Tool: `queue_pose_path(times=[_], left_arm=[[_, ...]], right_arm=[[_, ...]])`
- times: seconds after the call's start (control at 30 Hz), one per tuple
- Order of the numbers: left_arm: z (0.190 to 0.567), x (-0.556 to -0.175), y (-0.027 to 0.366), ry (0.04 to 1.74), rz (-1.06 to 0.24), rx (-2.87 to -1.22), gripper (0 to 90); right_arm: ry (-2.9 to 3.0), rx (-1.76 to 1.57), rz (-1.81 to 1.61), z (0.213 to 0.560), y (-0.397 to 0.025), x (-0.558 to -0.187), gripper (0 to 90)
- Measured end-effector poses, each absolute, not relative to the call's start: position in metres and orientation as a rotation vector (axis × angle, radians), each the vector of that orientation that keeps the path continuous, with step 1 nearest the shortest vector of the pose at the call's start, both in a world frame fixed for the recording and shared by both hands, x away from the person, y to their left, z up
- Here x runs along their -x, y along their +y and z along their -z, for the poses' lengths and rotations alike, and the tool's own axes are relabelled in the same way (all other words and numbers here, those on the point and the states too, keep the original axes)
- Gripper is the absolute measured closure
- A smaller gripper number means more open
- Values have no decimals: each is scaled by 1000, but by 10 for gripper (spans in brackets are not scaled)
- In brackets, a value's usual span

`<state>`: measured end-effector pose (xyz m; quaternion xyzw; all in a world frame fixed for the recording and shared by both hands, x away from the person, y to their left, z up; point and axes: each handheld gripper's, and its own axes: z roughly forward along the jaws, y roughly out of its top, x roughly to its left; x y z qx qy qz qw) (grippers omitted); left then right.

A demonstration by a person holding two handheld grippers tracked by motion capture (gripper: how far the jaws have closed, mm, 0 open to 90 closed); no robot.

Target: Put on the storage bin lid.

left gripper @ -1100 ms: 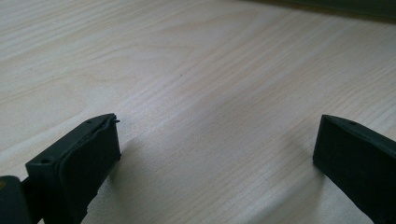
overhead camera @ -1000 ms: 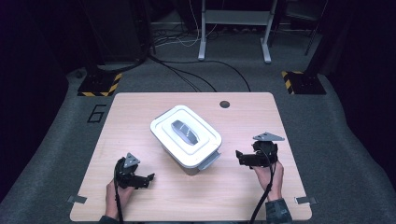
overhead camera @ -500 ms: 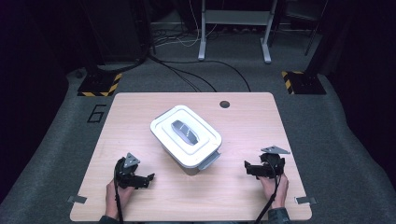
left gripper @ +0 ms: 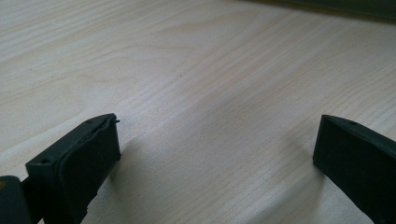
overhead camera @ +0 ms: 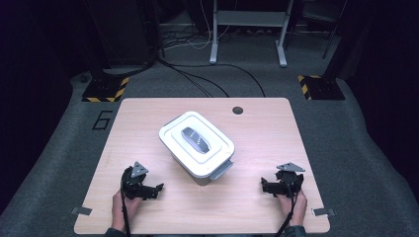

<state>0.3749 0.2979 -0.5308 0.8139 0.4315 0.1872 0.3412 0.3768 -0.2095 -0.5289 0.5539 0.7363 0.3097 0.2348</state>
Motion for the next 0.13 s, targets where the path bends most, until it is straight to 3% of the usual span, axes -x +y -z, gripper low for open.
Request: queue_pose_path(times=[0.13], left_arm=[[531,-375,298,1122,-487,-2117,1]], right_arm=[[2020,-1520,-850,529,-210,-377,0]])
